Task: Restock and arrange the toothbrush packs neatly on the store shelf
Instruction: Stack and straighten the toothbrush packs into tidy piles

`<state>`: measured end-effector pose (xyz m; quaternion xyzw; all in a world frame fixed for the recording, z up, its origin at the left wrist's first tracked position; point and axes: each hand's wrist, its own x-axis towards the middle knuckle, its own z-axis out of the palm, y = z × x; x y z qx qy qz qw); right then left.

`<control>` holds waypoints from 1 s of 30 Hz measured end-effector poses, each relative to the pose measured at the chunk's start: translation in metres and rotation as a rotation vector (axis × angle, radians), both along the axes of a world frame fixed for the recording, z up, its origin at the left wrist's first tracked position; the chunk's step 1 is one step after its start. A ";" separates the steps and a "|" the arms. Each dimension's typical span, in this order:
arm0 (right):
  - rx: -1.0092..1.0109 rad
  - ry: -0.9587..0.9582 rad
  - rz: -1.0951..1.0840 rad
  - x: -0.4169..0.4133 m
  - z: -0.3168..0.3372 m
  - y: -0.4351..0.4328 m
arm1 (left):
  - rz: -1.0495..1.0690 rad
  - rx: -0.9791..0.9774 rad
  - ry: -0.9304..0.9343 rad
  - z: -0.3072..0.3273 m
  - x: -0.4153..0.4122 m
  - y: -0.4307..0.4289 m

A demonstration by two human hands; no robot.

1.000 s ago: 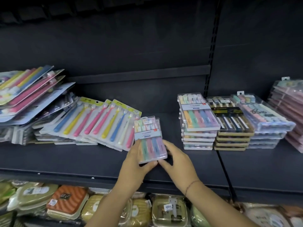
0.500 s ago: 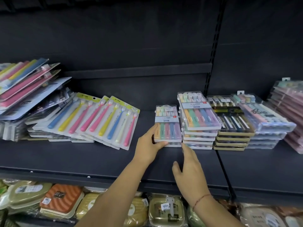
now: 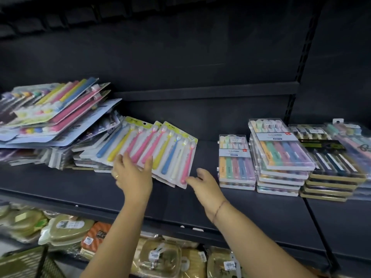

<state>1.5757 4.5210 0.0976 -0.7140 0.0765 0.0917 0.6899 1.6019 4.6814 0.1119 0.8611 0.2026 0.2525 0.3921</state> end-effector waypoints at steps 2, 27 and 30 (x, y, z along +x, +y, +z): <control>0.031 0.032 -0.033 0.017 0.000 0.014 | -0.002 -0.168 -0.057 -0.005 -0.001 -0.001; 0.419 -0.010 -0.349 -0.006 -0.020 0.009 | -0.309 -1.201 0.108 0.000 -0.048 -0.029; 0.428 -0.027 -0.329 -0.010 -0.018 0.005 | -0.250 -1.207 0.108 0.002 -0.040 -0.005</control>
